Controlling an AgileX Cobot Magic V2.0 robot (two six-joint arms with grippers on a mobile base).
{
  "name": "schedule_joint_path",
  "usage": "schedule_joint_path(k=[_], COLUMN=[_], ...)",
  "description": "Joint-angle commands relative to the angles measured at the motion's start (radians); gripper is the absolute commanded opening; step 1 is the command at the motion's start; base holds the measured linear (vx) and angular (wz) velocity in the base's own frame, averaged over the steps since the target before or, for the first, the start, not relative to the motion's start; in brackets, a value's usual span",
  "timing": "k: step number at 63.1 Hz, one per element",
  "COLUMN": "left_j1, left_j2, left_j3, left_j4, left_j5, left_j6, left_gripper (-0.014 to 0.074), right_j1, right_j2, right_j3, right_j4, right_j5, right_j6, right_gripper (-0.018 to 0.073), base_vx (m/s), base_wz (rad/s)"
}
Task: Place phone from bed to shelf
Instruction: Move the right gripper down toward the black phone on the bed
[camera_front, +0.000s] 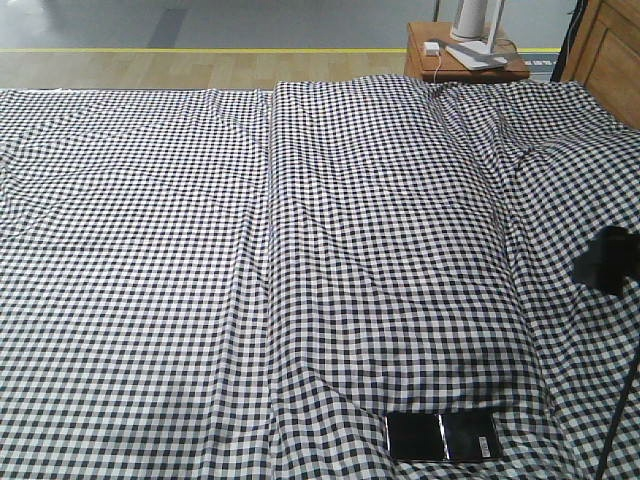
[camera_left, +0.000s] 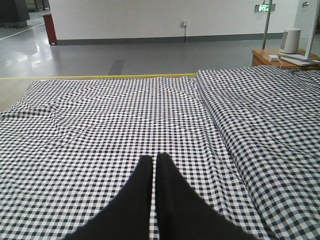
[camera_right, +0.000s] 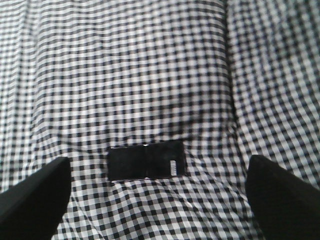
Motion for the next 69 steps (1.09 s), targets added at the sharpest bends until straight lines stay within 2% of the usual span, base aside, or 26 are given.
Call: schedule_joint_path(k=[1, 12, 28, 35, 44, 69], left_j1=[0.0, 0.0, 0.0, 0.0, 0.0, 0.0], left_j2=[-0.008, -0.008, -0.008, -0.008, -0.008, -0.008], left_j3=[0.007, 0.007, 0.007, 0.007, 0.007, 0.007], left_j4=[-0.009, -0.009, -0.009, -0.009, -0.009, -0.009], left_j5=[-0.07, -0.07, -0.07, -0.07, -0.07, -0.07], left_j6=[0.0, 0.0, 0.0, 0.0, 0.0, 0.0], left_gripper=[0.0001, 0.0001, 0.0001, 0.0001, 0.0001, 0.0001], right_j1=[-0.097, -0.253, -0.369, -0.378, -0.377, -0.377], right_j2=[0.011, 0.129, 0.41, 0.546, 0.724, 1.169], right_j3=[-0.028, -0.031, -0.031, -0.035, -0.103, -0.399], right_j4=[0.053, 0.176, 0.407, 0.52, 0.591, 0.612], right_j5=[-0.021, -0.018, -0.028, -0.028, 0.042, 0.336], right_j6=[-0.036, -0.187, -0.468, -0.604, -0.716, -0.828], right_gripper=[0.0652, 0.0643, 0.0633, 0.0627, 0.0619, 0.0601], base_vx=[0.0, 0.0, 0.0, 0.0, 0.0, 0.0], base_wz=[0.0, 0.0, 0.0, 0.0, 0.0, 0.0])
